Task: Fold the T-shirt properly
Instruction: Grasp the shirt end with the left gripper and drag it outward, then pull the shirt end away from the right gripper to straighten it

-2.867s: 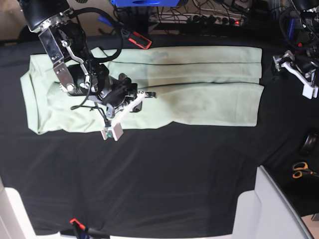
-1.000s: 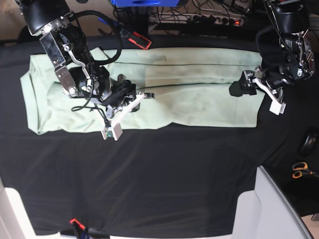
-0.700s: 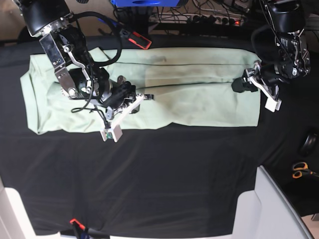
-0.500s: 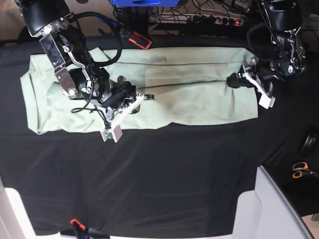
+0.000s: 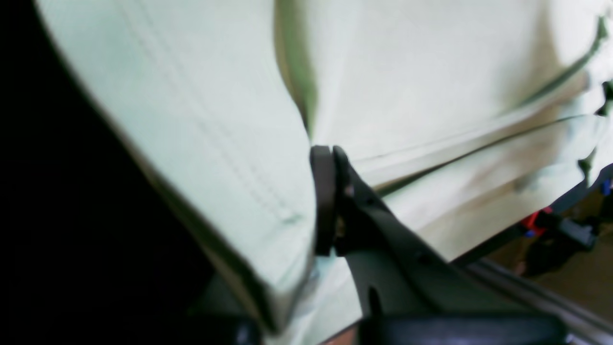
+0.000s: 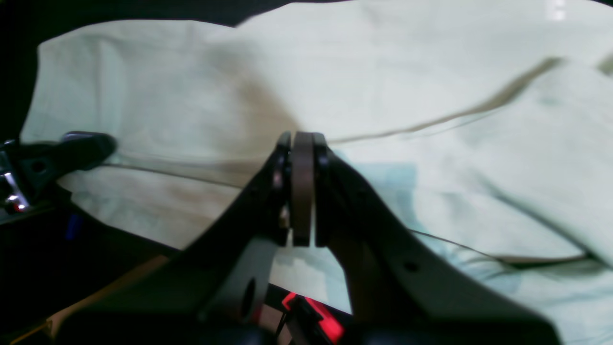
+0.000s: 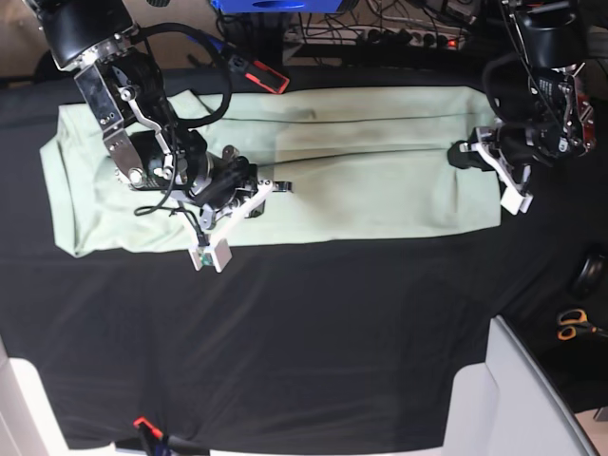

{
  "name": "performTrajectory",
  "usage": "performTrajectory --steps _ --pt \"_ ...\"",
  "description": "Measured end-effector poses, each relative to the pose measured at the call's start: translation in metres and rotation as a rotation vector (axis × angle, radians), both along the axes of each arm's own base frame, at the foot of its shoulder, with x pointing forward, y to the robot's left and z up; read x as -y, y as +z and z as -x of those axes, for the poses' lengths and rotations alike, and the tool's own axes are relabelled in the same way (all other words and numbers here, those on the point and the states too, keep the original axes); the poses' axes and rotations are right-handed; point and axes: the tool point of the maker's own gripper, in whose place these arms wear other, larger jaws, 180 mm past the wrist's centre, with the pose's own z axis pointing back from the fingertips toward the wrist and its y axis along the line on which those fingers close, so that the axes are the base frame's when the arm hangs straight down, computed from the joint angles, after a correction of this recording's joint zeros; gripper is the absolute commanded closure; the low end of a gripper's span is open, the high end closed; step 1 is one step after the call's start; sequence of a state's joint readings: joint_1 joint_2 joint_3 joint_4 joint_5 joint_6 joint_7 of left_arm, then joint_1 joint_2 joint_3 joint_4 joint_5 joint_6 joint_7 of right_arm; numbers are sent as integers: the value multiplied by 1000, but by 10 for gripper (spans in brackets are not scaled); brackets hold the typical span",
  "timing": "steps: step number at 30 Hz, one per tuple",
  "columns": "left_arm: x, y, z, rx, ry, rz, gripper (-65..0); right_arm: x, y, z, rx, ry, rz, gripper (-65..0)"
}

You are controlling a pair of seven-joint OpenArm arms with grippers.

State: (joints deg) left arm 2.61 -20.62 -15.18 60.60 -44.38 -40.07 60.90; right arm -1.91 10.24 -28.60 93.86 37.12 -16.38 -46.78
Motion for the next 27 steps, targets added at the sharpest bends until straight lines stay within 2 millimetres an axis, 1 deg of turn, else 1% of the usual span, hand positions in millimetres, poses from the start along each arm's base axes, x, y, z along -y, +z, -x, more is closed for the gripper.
performTrajectory --steps 5,14,17,20,21,24,27 --pt "-21 21 -12 49 -35 -80 0 0 0 0 -1 0 0 0" --pt "-50 37 -18 65 -43 -147 0 0 0 0 0 0 0 0" --pt "-54 37 -15 56 -45 -155 0 0 0 0 0 0 0 0" --pt "-56 33 -4 -15 -77 -170 0 0 0 0 0 0 0 0" --pt "-56 35 -3 -19 -95 -187 0 0 0 0 0 0 0 0" --pt "-50 51 -15 38 -129 -211 0 -1 0 0 0 -1 -3 0" --pt "-49 56 -23 64 -126 -210 0 -1 0 0 -1 0 -4 0"
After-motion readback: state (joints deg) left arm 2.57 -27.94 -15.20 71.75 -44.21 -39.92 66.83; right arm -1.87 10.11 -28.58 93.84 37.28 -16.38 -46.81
